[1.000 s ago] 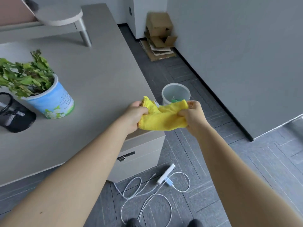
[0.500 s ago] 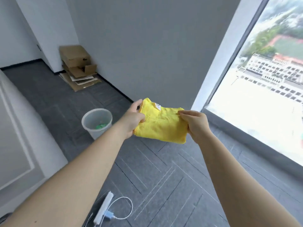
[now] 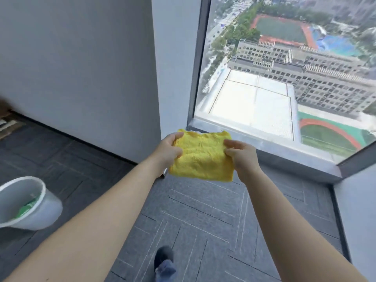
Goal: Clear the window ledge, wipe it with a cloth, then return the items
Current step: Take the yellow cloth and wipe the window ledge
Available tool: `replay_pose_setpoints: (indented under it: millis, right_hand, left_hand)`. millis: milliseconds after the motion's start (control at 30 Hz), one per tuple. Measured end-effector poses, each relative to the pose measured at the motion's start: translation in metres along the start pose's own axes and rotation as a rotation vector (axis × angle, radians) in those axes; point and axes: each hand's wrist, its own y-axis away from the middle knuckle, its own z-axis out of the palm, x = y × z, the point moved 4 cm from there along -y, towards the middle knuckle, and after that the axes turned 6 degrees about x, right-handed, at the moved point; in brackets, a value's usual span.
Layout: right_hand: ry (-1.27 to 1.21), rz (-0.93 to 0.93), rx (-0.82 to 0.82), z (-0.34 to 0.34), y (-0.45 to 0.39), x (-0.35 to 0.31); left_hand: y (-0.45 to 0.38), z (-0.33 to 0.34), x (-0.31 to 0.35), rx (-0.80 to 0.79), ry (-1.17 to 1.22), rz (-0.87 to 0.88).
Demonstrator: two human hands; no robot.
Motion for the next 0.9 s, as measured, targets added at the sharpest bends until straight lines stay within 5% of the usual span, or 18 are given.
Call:
replay_pose_setpoints:
  millis: [467, 900]
  right_hand:
    - [0.098, 0.071, 0.142, 0.005, -0.297, -0.024]
    - [0.124, 0.136, 0.067, 0.023, -0.563, 0.055]
  left_hand:
    - [-0.301, 0.117, 0.066, -0.204, -0.019, -0.044]
    - [-0.555, 0.247, 0.003, -0.128, -0.122, -0.074]
